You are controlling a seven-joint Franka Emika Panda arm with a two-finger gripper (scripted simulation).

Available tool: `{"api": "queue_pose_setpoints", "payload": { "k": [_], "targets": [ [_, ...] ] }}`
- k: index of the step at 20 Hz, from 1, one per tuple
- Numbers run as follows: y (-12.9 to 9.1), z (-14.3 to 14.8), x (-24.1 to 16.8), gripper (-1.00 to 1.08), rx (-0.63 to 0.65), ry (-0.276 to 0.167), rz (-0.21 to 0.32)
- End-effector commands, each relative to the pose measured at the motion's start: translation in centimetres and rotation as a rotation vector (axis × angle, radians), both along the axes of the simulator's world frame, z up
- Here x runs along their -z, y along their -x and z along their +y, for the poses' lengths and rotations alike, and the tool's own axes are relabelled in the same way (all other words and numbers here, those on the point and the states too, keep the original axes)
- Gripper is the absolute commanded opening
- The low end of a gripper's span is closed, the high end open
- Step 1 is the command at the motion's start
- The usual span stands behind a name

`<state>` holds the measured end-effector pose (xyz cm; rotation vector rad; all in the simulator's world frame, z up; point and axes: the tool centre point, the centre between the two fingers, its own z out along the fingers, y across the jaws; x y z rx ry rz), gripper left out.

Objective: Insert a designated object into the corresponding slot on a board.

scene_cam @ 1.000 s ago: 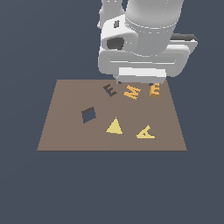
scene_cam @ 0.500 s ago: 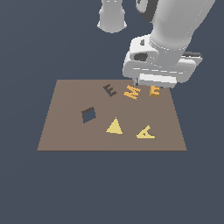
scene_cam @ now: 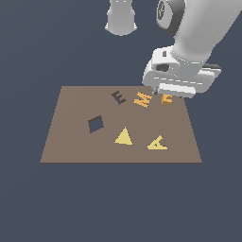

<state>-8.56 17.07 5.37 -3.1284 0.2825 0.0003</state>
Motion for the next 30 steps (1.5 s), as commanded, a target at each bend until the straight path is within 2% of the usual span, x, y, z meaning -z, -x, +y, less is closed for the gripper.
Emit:
{"api": "queue_pose_setpoints", "payload": {
  "k": [1, 15, 16, 30],
  "targets": [
    [0.1, 0.3, 0.3, 1.0, 0.006, 0.001, 0.0],
    [0.1, 0.4, 2.4, 1.0, 0.006, 0.001, 0.0],
    [0.1, 0.4, 2.4, -1.0, 0.006, 0.001, 0.0],
    [0.2, 0.3, 2.3, -1.0, 0.001, 0.0, 0.0]
  ]
}}
